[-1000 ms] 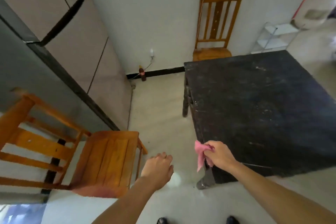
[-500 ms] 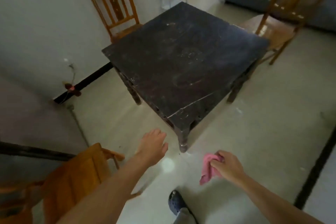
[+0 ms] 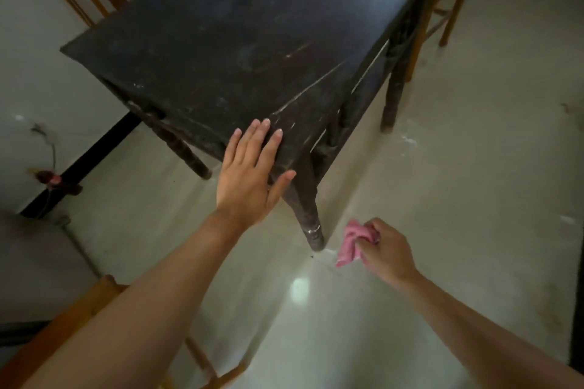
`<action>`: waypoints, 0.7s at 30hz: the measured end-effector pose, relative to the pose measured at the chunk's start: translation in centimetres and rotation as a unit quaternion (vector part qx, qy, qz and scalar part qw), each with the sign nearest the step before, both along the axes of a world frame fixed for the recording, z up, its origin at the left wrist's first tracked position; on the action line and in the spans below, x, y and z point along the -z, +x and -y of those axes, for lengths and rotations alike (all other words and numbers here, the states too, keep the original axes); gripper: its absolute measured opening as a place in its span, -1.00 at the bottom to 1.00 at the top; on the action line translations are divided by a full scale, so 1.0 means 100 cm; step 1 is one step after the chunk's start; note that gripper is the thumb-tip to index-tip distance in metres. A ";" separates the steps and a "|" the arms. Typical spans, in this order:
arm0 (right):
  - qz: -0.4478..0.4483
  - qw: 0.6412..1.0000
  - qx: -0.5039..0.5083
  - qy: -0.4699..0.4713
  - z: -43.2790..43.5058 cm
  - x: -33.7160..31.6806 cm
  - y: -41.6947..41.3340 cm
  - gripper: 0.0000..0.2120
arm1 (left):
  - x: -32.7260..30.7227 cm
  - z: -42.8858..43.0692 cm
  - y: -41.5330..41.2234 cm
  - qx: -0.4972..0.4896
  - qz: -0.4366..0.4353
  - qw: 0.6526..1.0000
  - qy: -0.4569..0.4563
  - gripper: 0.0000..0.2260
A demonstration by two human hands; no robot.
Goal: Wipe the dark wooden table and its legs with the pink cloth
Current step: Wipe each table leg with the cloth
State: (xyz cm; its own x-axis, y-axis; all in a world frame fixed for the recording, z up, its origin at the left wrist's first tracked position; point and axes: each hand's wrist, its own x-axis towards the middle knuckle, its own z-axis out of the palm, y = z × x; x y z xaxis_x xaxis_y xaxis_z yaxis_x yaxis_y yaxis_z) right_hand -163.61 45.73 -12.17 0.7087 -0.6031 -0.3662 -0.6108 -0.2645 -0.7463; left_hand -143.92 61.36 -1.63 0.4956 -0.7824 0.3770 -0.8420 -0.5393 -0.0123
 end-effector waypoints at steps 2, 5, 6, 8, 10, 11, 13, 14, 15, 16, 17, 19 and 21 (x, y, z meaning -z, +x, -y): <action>0.064 0.998 -0.013 -0.014 -0.006 0.023 0.030 -0.94 | 0.020 0.000 0.007 0.009 0.024 0.997 -0.068 -0.38; 0.244 0.967 0.020 -0.063 -0.011 0.036 0.074 -0.90 | 0.046 0.011 0.017 0.021 0.086 0.981 -0.173 -0.42; 0.304 0.949 0.034 -0.082 -0.014 0.033 0.088 -0.89 | 0.052 0.015 0.020 0.021 0.108 0.973 -0.204 -0.43; 0.403 0.908 0.058 -0.100 -0.025 0.032 0.111 -0.90 | 0.061 0.020 0.025 0.021 0.137 0.959 -0.246 -0.43; 0.468 0.876 0.064 -0.097 -0.045 0.044 0.125 -0.75 | 0.064 0.021 0.027 0.030 0.145 0.951 -0.272 -0.41; 0.490 0.862 0.053 -0.113 -0.056 0.057 0.130 -0.65 | 0.065 0.021 0.029 0.035 0.146 0.948 -0.279 -0.40; 0.499 0.848 0.005 -0.177 -0.071 0.097 0.129 -0.53 | 0.065 0.021 0.031 0.035 0.143 0.950 -0.277 -0.41; 0.480 0.852 -0.024 -0.208 -0.070 0.118 0.123 -0.50 | 0.065 0.021 0.031 0.030 0.143 0.952 -0.269 -0.42; 0.448 0.863 -0.048 -0.229 -0.063 0.138 0.116 -0.49 | 0.066 0.020 0.030 0.023 0.146 0.955 -0.259 -0.43; 0.401 0.880 -0.075 -0.242 -0.052 0.156 0.106 -0.51 | 0.066 0.018 0.028 0.016 0.146 0.958 -0.247 -0.45; 0.350 0.896 -0.114 -0.248 -0.042 0.168 0.096 -0.55 | 0.065 0.015 0.026 0.011 0.141 0.962 -0.232 -0.46; 0.298 0.902 -0.180 -0.254 -0.027 0.168 0.073 -0.70 | 0.059 0.007 0.024 0.016 0.121 0.973 -0.195 -0.47; 0.355 0.877 -0.154 -0.285 -0.020 0.137 0.064 -0.70 | 0.049 0.000 0.025 0.037 0.099 0.981 -0.164 -0.48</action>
State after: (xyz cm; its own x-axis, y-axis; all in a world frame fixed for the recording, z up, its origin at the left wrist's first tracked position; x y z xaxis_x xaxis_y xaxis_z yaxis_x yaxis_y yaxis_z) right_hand -157.18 47.74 -25.89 0.7975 -0.2857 0.5314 0.1191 -0.7889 -0.6029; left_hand -141.40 61.38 -6.53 0.3341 -0.6339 0.6976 -0.8774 -0.4795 -0.0155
